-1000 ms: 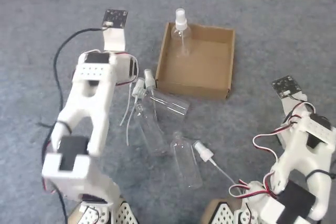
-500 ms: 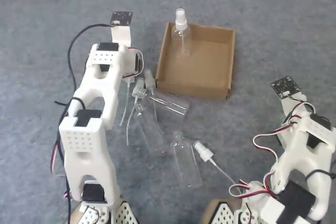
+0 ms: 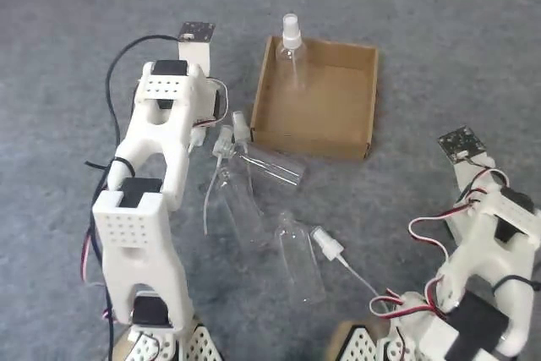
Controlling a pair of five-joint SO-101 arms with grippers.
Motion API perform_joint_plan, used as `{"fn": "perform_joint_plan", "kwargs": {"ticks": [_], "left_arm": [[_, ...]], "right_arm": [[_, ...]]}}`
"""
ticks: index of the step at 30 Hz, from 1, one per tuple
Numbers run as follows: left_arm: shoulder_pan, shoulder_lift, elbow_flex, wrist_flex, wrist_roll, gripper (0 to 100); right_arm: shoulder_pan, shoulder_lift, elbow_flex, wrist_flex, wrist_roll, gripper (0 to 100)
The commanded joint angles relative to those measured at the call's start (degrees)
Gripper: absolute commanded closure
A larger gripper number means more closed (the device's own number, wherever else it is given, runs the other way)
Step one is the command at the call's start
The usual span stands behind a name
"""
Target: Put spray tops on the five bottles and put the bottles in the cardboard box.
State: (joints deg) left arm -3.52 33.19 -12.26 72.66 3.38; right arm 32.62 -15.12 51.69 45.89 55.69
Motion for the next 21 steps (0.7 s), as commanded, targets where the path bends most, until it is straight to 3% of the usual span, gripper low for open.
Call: {"fn": "perform_joint_plan", "kwargs": {"ticks": [1, 15, 21], "left_arm": [[-0.44, -5.45, -0.84, 0.44, -0.35, 91], [-1.32, 2.64, -0.84, -4.31, -0.88, 89], [-0.79, 1.32, -0.66, -3.87, -0.79, 99]], "right_arm": [[0.57, -0.75, 0.35, -0.84, 0.79, 88.9], [0.57, -0.75, 0.35, -0.66, 0.79, 88.9], [0.57, -0.75, 0.35, -0.84, 0.79, 88.9]]}}
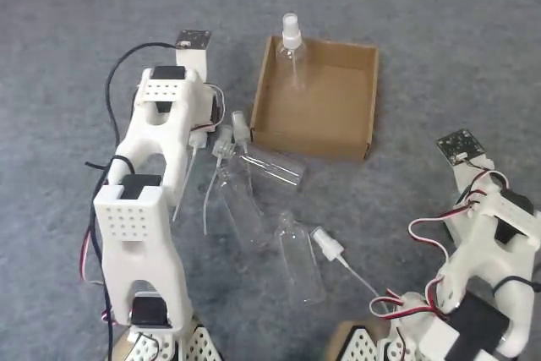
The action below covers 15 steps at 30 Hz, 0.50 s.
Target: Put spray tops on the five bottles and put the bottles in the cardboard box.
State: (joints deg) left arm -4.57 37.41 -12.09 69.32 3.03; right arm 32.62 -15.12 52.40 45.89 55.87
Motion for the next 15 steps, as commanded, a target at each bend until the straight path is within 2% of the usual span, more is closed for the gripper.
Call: {"fn": "perform_joint_plan", "kwargs": {"ticks": [1, 5, 10, 15], "left_arm": [[0.26, -3.78, -0.75, 0.09, -0.35, 99], [0.26, -10.73, -0.92, 5.10, -0.18, 99], [-0.18, -26.02, -0.40, 12.04, -0.09, 99], [0.35, -42.02, 9.54, 13.01, 0.00, 99]], "right_arm": [[0.57, -0.75, -0.35, -0.75, 0.62, 88.9], [0.57, -0.75, -0.35, -0.66, 0.62, 88.9], [0.57, -0.75, -0.35, -0.57, 0.44, 88.9], [0.57, -0.84, -0.35, 0.75, 0.35, 88.8]]}}
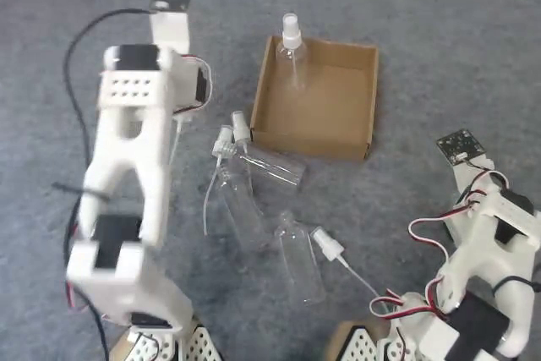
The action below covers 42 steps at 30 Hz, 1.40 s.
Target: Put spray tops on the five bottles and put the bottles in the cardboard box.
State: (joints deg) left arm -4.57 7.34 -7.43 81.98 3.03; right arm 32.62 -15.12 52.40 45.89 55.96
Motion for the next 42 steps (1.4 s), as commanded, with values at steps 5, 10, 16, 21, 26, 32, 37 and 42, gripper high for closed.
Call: {"fn": "perform_joint_plan", "kwargs": {"ticks": [5, 10, 16, 21, 26, 32, 37, 42], "left_arm": [[0.35, -27.52, 23.60, -6.59, -0.35, 99], [0.35, -38.86, 40.40, -13.89, -0.44, 99], [0.26, -45.45, 53.58, -22.51, -0.35, 99], [-0.09, -46.51, 57.45, -23.91, -0.53, 99], [0.00, -46.77, 60.44, -27.08, -0.53, 99], [0.26, -46.77, 60.88, -27.52, -0.53, 99], [0.35, -46.77, 60.97, -27.52, -0.53, 99], [0.35, -46.42, 60.97, -27.69, -0.44, 99]], "right_arm": [[0.48, -0.75, -0.35, 3.30, 0.09, 81.5], [0.48, -1.36, -0.53, 3.91, 0.09, 70.7], [-2.77, -1.27, -5.10, 7.69, -3.52, 67.7], [-8.04, -0.75, -13.98, 19.21, -3.52, 67.5], [-7.87, -0.75, -18.37, 24.92, -0.26, 67.7], [-4.18, -0.13, -18.29, 26.59, 7.12, 67.7], [-3.30, 6.81, -21.01, 24.66, 7.91, 67.7], [-2.51, 12.62, -24.62, 24.13, 7.91, 67.7]]}}
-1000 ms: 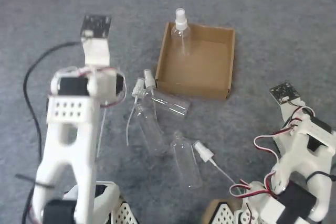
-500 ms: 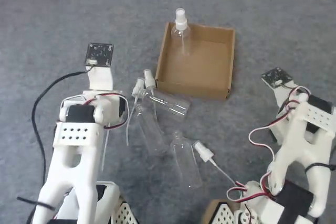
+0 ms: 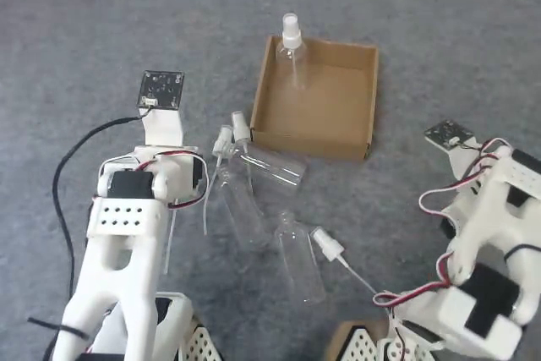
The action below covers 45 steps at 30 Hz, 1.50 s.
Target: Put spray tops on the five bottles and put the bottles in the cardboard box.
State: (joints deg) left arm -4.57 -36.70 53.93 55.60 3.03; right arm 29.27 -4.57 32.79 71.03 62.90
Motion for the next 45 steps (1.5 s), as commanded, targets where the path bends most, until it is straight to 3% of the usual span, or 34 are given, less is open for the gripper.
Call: {"fn": "perform_joint_plan", "kwargs": {"ticks": [1, 5, 14, 19, 22, 28, 35, 39, 45], "left_arm": [[0.35, -2.37, -0.40, -1.41, -0.44, 99], [0.35, -2.37, -0.40, -1.49, -0.44, 99], [0.35, -2.73, -0.40, -1.49, -0.44, 99], [0.35, -2.90, -1.36, -1.49, -0.35, 99], [0.18, -2.99, -4.09, -1.05, -0.18, 99], [-0.18, -11.78, -7.34, 2.11, -0.18, 99], [-0.18, -22.86, -16.66, 4.66, 0.62, 99], [-0.18, -26.20, -23.25, 5.36, 5.89, 99], [-0.09, -28.31, -27.38, 5.01, 9.49, 99]], "right_arm": [[1.01, 2.95, -5.36, -1.10, 1.14, 67.7], [1.10, 5.05, -5.45, -2.51, 1.23, 69.8], [1.36, 5.85, -6.77, -2.68, 1.23, 99.1], [0.66, 3.65, -12.40, 0.66, 0.26, 99.2], [-3.47, -1.45, -15.74, 4.62, -6.77, 99.2], [-18.95, -14.99, -15.21, 4.53, -22.42, 99.2], [-45.05, -27.65, -10.11, -1.19, -39.56, 99.2], [-57.63, -31.43, -3.96, -8.04, -43.60, 99.2], [-70.11, -36.97, 11.34, -26.33, -44.75, 99.2]]}}
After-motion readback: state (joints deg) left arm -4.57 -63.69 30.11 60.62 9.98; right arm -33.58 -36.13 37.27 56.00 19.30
